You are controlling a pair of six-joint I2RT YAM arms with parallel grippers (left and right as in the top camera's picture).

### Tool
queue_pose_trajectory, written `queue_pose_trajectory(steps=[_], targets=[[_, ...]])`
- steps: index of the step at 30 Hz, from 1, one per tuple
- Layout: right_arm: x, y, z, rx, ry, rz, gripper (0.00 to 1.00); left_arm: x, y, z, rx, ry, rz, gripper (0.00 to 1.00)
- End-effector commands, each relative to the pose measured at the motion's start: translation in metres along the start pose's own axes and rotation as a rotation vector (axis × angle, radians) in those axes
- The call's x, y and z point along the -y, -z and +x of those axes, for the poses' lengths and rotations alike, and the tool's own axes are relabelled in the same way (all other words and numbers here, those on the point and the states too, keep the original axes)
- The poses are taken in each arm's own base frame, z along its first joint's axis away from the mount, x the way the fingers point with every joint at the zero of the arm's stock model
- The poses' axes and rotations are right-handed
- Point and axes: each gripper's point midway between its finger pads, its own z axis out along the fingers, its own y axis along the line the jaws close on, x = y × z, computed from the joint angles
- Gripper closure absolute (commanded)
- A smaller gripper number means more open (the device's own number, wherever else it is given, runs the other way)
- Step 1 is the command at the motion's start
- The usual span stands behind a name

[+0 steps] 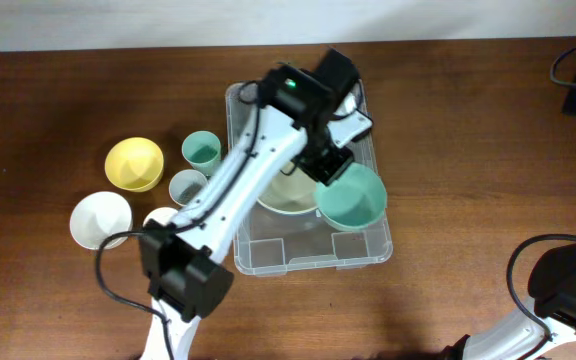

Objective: Pack container
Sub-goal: 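Lift the mint bowl and place it in the bin's front right, then move the left gripper to the yellow bowl and grasp its rim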

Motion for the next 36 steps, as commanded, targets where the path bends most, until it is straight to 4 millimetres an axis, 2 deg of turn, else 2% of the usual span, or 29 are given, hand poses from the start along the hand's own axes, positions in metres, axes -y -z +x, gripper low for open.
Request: queue_pose_trajectory(steps=[1,8,16,17,18,20,25,28,31,32,34,36], targets=[[0.002,0.003,-0.004,0.013,-0.012,0.004,0.01,0.014,-0.015,0.001,-0.033,-0.038,0.032,1.0],[0.002,0.003,-0.004,0.013,-0.012,0.004,0.01,0.008,-0.018,0.004,-0.055,-0.034,-0.001,1.0],[0.002,0.003,-0.004,0.013,-0.012,0.004,0.01,-0.002,-0.036,0.006,-0.099,-0.026,-0.025,0.99],[0.002,0.003,-0.004,0.013,-0.012,0.004,0.01,-0.003,-0.04,0.008,-0.113,-0.024,-0.024,0.74],[0.002,0.003,-0.004,0.013,-0.012,0.004,0.01,-0.004,-0.042,0.008,-0.117,-0.023,-0.028,0.56],[0.002,0.003,-0.004,0.013,-0.012,0.004,0.01,-0.006,-0.043,0.008,-0.117,-0.021,-0.031,0.5],[0.002,0.003,-0.004,0.013,-0.012,0.004,0.01,-0.032,-0.038,-0.002,-0.064,0.073,-0.087,0.52],[0.002,0.003,-0.004,0.013,-0.012,0.004,0.01,-0.061,-0.015,-0.014,0.024,0.171,-0.11,0.55],[0.002,0.003,-0.004,0.013,-0.012,0.004,0.01,-0.094,0.024,-0.028,0.149,0.248,-0.146,0.55],[0.002,0.003,-0.004,0.013,-0.012,0.004,0.01,-0.112,0.044,-0.031,0.21,0.31,-0.166,0.53],[0.002,0.003,-0.004,0.013,-0.012,0.004,0.01,-0.142,0.071,-0.027,0.277,0.417,-0.2,0.48],[0.002,0.003,-0.004,0.013,-0.012,0.004,0.01,-0.175,0.092,-0.008,0.296,0.538,-0.247,0.45]])
